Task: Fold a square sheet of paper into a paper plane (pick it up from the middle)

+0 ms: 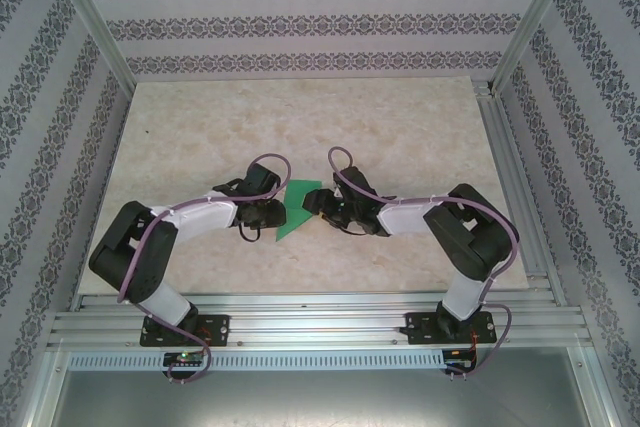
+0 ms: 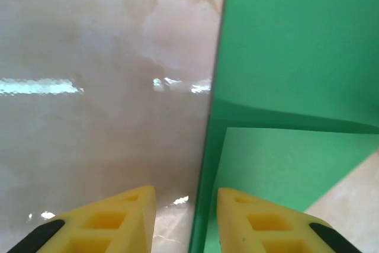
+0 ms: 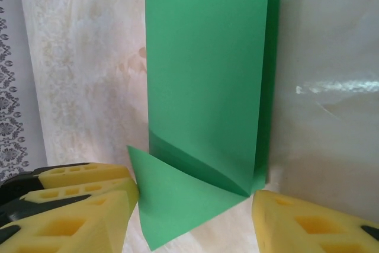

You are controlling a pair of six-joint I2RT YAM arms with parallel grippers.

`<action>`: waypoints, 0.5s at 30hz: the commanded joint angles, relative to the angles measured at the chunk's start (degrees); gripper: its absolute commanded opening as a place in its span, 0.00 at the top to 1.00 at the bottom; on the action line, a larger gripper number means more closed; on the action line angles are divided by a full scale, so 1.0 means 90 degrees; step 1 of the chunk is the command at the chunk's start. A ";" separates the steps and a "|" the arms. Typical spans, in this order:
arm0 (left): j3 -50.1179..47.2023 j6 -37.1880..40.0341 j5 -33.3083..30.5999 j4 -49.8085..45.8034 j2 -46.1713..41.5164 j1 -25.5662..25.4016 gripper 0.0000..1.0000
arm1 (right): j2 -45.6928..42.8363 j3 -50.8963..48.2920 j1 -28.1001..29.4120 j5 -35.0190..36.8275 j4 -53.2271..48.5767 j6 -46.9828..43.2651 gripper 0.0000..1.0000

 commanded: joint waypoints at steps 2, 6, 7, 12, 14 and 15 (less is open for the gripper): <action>0.0161 0.0127 -0.0169 -0.0167 0.0177 0.0091 0.67 | 0.0208 0.0239 0.0097 -0.0166 0.0191 0.0158 0.46; 0.0171 0.0155 -0.0164 -0.0182 0.0221 0.0108 0.68 | 0.0301 0.0348 0.0115 -0.0205 0.0157 0.0183 0.48; 0.0177 0.0171 -0.0162 -0.0192 0.0229 0.0107 0.68 | 0.0325 0.0375 0.0127 -0.0215 0.0157 0.0178 0.49; 0.0171 0.0195 -0.0155 -0.0211 0.0219 0.0119 0.68 | 0.0456 0.0534 0.0193 -0.0302 0.0205 0.0188 0.58; 0.0171 0.0199 -0.0152 -0.0211 0.0199 0.0122 0.68 | 0.0516 0.0617 0.0225 -0.0307 0.0197 0.0188 0.62; 0.0171 0.0204 -0.0152 -0.0207 0.0185 0.0130 0.68 | 0.0554 0.0662 0.0244 -0.0317 0.0182 0.0196 0.65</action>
